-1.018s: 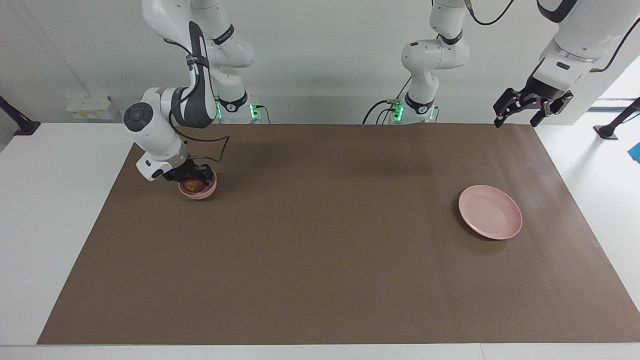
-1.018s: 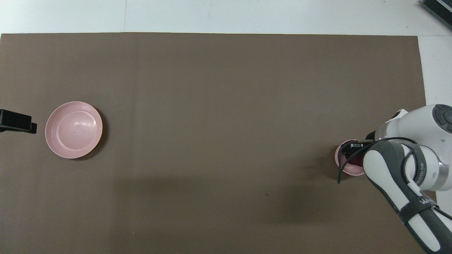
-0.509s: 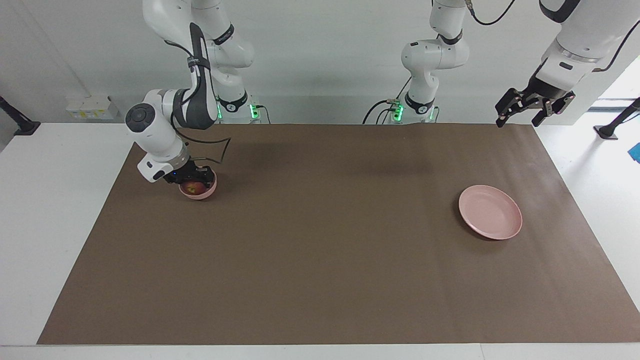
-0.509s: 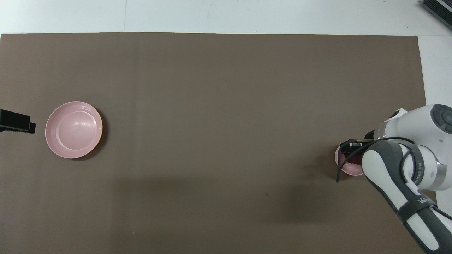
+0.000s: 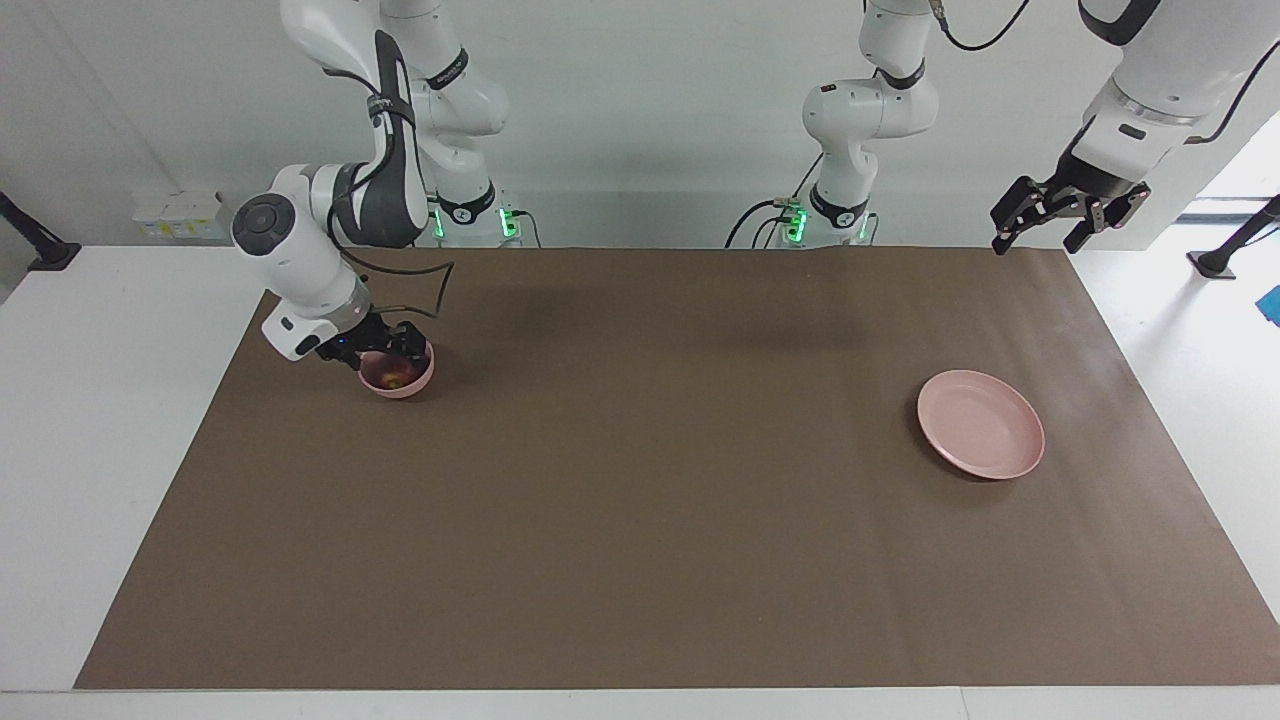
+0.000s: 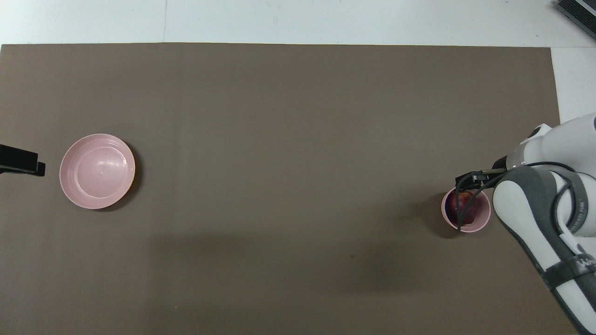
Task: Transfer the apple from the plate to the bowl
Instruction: 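Lower the apple into the bowl and open the right gripper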
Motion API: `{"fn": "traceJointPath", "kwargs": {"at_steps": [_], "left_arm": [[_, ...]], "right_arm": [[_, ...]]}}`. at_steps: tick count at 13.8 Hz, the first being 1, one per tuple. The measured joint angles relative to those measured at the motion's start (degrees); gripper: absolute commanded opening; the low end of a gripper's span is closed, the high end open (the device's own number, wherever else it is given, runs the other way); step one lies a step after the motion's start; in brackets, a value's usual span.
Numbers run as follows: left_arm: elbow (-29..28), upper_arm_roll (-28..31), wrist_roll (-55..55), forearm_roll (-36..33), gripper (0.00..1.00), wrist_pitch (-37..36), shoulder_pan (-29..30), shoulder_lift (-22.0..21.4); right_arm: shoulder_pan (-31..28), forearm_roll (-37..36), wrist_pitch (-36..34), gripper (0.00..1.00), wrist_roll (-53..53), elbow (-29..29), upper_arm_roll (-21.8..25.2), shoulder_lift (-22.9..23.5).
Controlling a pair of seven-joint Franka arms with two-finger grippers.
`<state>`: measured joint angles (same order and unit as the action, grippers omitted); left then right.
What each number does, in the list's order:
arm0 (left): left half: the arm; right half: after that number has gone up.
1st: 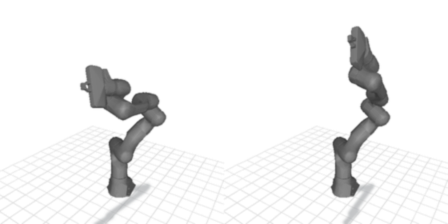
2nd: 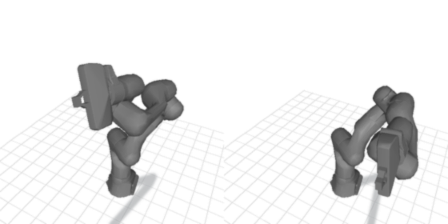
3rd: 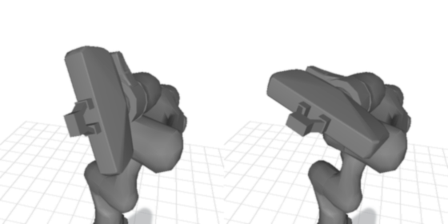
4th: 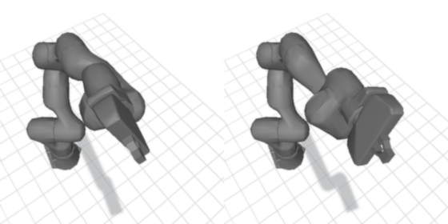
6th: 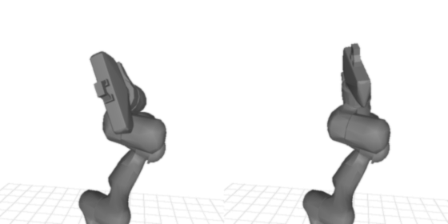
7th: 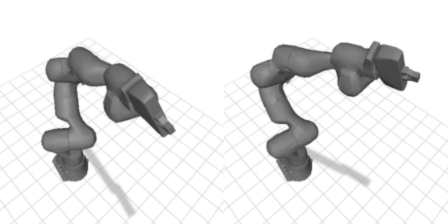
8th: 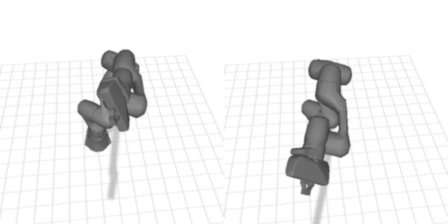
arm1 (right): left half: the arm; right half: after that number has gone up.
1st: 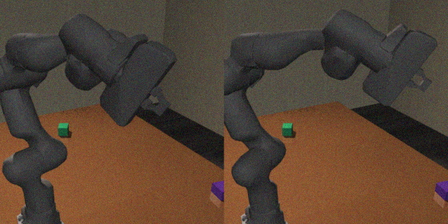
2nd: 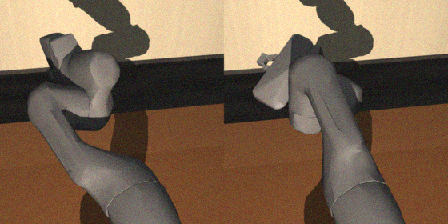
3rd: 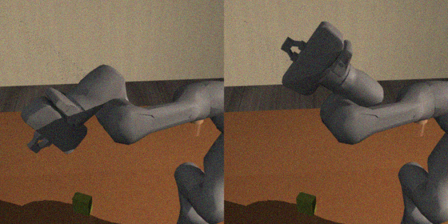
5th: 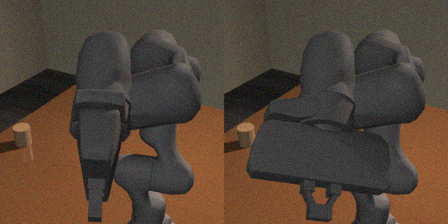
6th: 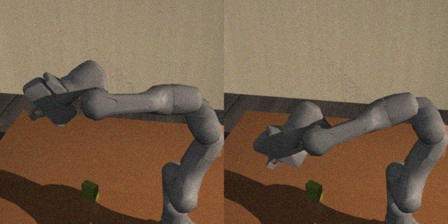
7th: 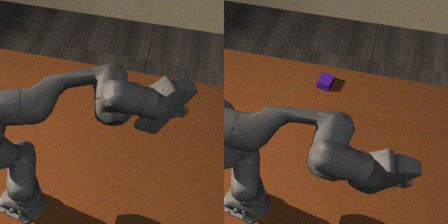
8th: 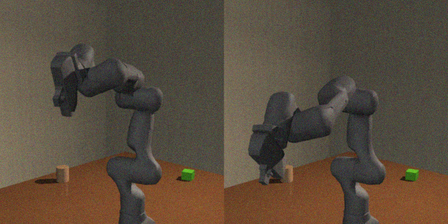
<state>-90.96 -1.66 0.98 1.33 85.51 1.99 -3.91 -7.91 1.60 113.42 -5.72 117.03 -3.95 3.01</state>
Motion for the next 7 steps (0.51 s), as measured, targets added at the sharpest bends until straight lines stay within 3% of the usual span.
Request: {"fn": "traceJointPath", "kwargs": {"at_steps": [7], "left_arm": [[0.0,0.0,0.0,0.0,1.0,0.0,0.0,0.0]], "right_arm": [[-0.02,-0.22,-8.51,1.0,-0.12,-13.88,0.06,-1.0]]}}
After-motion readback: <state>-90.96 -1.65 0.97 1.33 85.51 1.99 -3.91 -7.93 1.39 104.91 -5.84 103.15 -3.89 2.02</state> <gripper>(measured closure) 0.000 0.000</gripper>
